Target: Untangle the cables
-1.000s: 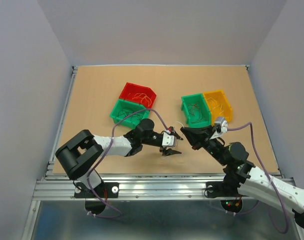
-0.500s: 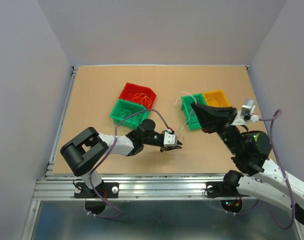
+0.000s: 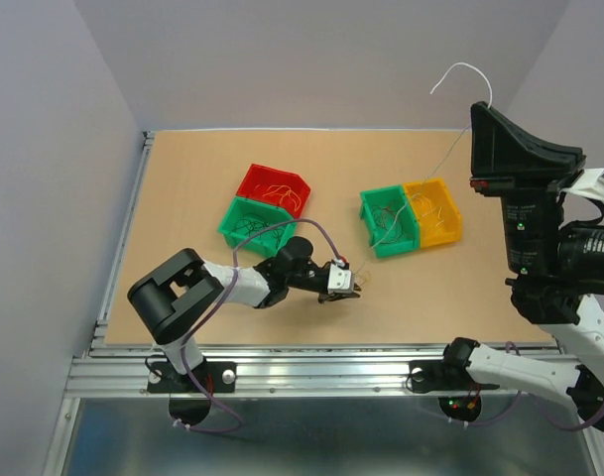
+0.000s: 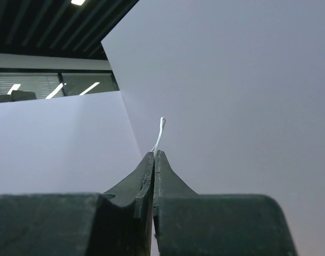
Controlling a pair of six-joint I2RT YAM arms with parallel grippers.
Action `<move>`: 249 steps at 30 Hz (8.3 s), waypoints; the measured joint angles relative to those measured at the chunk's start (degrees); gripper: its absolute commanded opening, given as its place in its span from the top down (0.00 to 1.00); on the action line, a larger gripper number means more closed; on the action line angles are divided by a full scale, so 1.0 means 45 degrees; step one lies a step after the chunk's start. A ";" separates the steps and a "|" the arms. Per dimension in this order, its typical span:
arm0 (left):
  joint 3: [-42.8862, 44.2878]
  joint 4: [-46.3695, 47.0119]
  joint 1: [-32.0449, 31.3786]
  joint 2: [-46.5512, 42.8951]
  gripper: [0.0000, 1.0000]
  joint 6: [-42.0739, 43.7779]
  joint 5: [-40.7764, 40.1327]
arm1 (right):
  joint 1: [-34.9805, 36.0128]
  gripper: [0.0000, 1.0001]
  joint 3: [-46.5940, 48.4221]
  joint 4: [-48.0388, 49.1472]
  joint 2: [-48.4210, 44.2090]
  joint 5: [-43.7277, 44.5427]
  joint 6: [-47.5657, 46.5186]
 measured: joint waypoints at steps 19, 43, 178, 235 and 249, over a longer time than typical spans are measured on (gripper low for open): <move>0.0670 -0.1311 0.0000 0.1311 1.00 0.1073 -0.0262 | 0.0000 0.99 0.6567 -0.1438 0.3803 0.1311 -0.2147; 0.1763 -0.3157 0.1389 0.0301 1.00 -0.0010 -0.0986 | 0.0000 0.99 0.3827 0.1433 0.2098 0.2919 -0.5129; 0.6562 -1.2148 0.4172 -0.2589 1.00 0.3997 -0.6081 | -1.0350 0.33 -0.3021 -0.6693 1.0676 -0.0005 0.5265; 0.5440 -1.4158 0.4313 -0.3147 0.98 0.3507 0.1151 | -0.4789 0.99 -1.0083 0.8218 0.8043 -1.1555 0.3444; 0.3886 -1.0972 0.4974 -0.4114 1.00 0.1069 0.0520 | -0.4167 0.54 -0.9607 0.9107 0.9729 -1.0817 0.3847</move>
